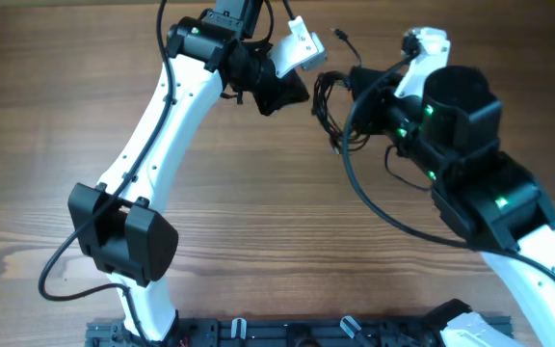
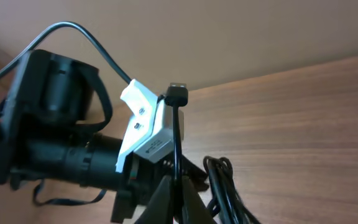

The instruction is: Untangle cables

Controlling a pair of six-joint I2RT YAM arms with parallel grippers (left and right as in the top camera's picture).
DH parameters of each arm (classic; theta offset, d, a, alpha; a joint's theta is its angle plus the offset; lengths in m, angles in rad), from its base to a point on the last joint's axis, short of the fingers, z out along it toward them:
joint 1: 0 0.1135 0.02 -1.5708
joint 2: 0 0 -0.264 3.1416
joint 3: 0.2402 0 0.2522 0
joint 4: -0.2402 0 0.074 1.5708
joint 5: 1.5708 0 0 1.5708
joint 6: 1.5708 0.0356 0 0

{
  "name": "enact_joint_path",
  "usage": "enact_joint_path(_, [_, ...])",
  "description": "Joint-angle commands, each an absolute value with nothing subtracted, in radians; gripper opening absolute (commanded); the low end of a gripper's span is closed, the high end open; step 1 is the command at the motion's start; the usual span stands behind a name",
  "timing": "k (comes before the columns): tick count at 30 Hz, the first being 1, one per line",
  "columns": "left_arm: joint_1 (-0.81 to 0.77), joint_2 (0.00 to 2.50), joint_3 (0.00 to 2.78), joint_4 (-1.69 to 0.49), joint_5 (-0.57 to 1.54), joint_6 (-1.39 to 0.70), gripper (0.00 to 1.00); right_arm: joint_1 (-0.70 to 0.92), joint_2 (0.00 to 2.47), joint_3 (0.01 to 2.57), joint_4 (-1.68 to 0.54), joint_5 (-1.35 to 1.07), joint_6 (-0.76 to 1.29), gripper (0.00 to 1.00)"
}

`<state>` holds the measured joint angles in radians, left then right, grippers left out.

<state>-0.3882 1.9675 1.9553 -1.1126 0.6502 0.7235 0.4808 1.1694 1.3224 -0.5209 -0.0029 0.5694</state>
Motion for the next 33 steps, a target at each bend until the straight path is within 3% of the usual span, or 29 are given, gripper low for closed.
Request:
enact_joint_path(1, [-0.389,1.987,1.948,-1.093,0.824,0.733,0.09,0.476,1.138,1.329,-0.540,-0.024,0.549,0.04])
enact_joint_path(2, [-0.389,1.987,1.948,-1.092,0.842,0.733,0.38,0.476,1.138,1.329,-0.543,-0.024,0.549,0.04])
enact_joint_path(3, [-0.389,1.987,1.948,-1.092,0.846,0.733,0.89,0.476,1.139,1.329,-0.543,-0.024,0.549,0.05])
enact_joint_path(4, [-0.389,1.987,1.948,-1.092,0.845,0.733,1.00,0.476,1.137,1.330,-0.537,-0.024,0.549,0.05])
enact_joint_path(10, [-0.389,1.987,1.948,-1.088,0.915,0.730,1.00,0.476,1.137,1.371,-0.475,-0.025,0.551,0.05])
enact_joint_path(11, [-0.389,1.987,1.948,-1.082,0.938,0.730,0.97,0.476,1.137,1.377,-0.473,-0.038,0.552,0.05])
enact_joint_path(12, [-0.390,1.987,1.948,-1.072,0.963,0.730,0.47,0.476,1.137,1.377,-0.471,-0.056,0.552,0.05])
enact_joint_path(13, [-0.392,1.987,1.948,-1.047,1.010,0.730,0.04,0.476,1.137,1.377,-0.476,-0.062,0.552,0.06])
enact_joint_path(16, [-0.386,1.982,1.949,-1.024,1.003,0.698,0.04,0.464,1.137,1.377,-0.509,-0.056,0.546,0.04])
enact_joint_path(18, [-0.313,1.961,1.949,-1.024,0.891,0.559,0.04,0.375,1.137,1.377,-0.559,-0.071,0.562,0.04])
enact_joint_path(22, [-0.163,1.909,1.949,-1.044,0.862,0.393,0.04,0.223,1.145,1.376,-0.585,-0.130,0.597,0.04])
enact_joint_path(23, [-0.136,1.900,1.949,-1.051,0.862,0.374,0.04,0.202,1.150,1.376,-0.593,-0.135,0.612,0.43])
enact_joint_path(24, [-0.120,1.897,1.949,-1.055,0.862,0.363,0.04,0.194,1.156,1.376,-0.597,-0.151,0.612,0.71])
enact_joint_path(25, [-0.106,1.894,1.949,-1.058,0.862,0.349,0.04,0.195,1.171,1.376,-0.600,-0.204,0.613,0.87])
enact_joint_path(26, [-0.100,1.894,1.949,-1.060,0.862,0.326,0.04,0.202,1.199,1.376,-0.597,-0.283,0.624,0.95])
enact_joint_path(28, [-0.105,1.894,1.949,-1.050,0.862,0.258,0.04,0.220,1.253,1.376,-0.595,-0.335,0.640,0.99])
enact_joint_path(33, [-0.109,1.894,1.949,-0.964,0.862,-0.102,0.04,0.286,1.472,1.376,-0.561,-0.421,0.850,0.88])
